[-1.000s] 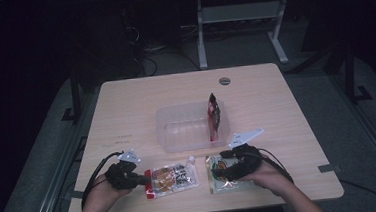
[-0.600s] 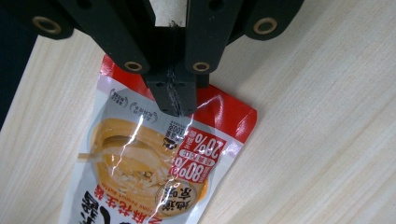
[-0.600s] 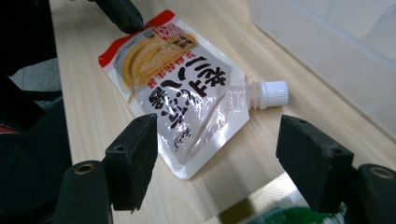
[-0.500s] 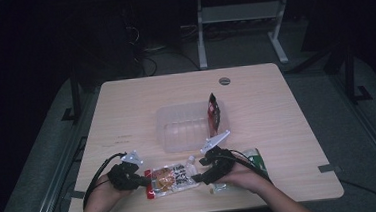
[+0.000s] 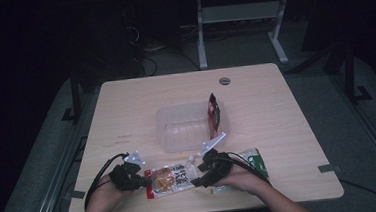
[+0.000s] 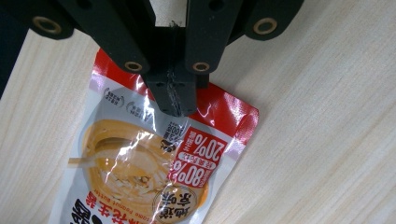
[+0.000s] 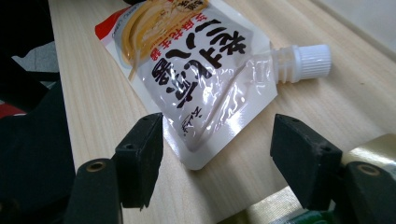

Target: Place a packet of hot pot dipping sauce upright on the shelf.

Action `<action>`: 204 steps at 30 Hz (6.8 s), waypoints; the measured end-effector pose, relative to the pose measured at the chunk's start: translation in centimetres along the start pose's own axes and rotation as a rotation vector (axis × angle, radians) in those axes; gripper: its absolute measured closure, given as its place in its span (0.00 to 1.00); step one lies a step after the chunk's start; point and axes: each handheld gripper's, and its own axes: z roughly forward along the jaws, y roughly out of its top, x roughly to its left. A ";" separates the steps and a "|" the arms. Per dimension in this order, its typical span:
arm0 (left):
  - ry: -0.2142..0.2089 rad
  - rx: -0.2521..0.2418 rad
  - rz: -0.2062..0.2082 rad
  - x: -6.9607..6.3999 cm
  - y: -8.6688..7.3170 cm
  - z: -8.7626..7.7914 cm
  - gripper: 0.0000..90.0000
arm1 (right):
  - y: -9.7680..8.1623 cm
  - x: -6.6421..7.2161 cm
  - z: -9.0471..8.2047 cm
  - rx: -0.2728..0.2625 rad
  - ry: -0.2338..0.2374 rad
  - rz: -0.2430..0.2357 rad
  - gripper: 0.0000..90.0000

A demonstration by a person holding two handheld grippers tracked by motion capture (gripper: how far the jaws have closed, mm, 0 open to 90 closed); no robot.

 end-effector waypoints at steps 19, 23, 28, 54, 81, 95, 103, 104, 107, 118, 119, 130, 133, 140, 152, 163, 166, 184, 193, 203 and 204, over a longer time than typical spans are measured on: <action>-0.005 -0.001 -0.012 0.1 0.0 0.0 1.00 | 0.9 0.3 1.2 -0.005 0.059 0.000 0.53; -0.005 -0.003 -0.010 0.1 -0.1 0.0 1.00 | 1.2 0.2 1.5 -0.017 0.066 0.005 0.67; -0.010 -0.004 -0.006 0.2 -0.1 0.0 1.00 | 1.4 0.4 1.1 -0.028 0.072 -0.001 0.83; -0.075 -0.052 0.045 0.1 0.0 -0.2 0.93 | 2.7 1.1 -1.5 -0.239 0.251 -0.051 1.00; -0.044 -0.123 0.077 -0.2 0.1 -0.3 0.45 | 3.6 1.0 -8.6 -0.405 0.224 -0.100 1.00; -0.036 -0.139 0.079 -0.2 0.1 -0.3 0.34 | 5.4 0.6 -10.8 -0.443 0.189 -0.133 1.00; -0.029 -0.139 0.093 -0.2 0.1 -0.1 0.24 | 6.9 -0.1 -11.6 -0.471 0.163 -0.135 1.00; -0.027 -0.143 0.090 -0.2 0.1 -0.1 0.22 | 7.1 -0.2 -11.6 -0.477 0.158 -0.137 1.00; -0.020 -0.138 0.099 -0.1 0.0 -0.1 0.20 | 7.5 -0.4 -11.7 -0.482 0.153 -0.134 1.00; -0.013 -0.148 0.099 0.0 0.0 0.1 0.17 | 10.3 -1.1 -12.2 -0.483 0.112 -0.154 1.00; -0.009 -0.149 0.103 0.0 0.0 0.0 0.17 | 10.6 -1.2 -12.2 -0.481 0.109 -0.154 1.00; -0.014 -0.165 0.087 0.0 -0.1 0.0 0.17 | 13.1 -2.2 -11.3 -0.478 0.079 -0.147 1.00; -0.013 -0.166 0.085 0.0 -0.1 0.0 0.17 | 13.7 -2.7 -10.6 -0.470 0.070 -0.138 1.00; -0.007 -0.164 0.085 0.1 -0.2 0.0 0.17 | 14.4 -3.1 -9.5 -0.448 0.060 -0.126 1.00; -0.001 -0.149 0.103 0.3 -0.2 -0.1 0.17 | 15.3 -3.6 -7.4 -0.426 0.055 -0.103 0.99; -0.007 -0.145 0.096 0.3 -0.3 0.0 0.17 | 15.5 -3.8 -5.6 -0.403 0.040 -0.081 0.99; -0.009 -0.155 0.086 0.3 -0.3 0.0 0.17 | 15.5 -3.9 -4.9 -0.390 0.036 -0.079 0.99; -0.010 -0.147 0.090 0.3 -0.3 0.0 0.17 | 15.1 -4.7 -2.5 -0.341 0.004 -0.043 0.98; -0.013 -0.148 0.086 0.2 -0.3 0.1 0.17 | 15.0 -4.6 -2.2 -0.353 0.015 -0.029 0.79; -0.026 -0.153 0.091 0.2 -0.2 0.1 0.17 | 14.5 -3.9 -2.4 -0.317 -0.034 -0.014 0.38; -0.030 -0.157 0.084 0.2 -0.2 0.1 0.17 | 14.5 -3.9 -2.4 -0.317 -0.034 -0.014 0.38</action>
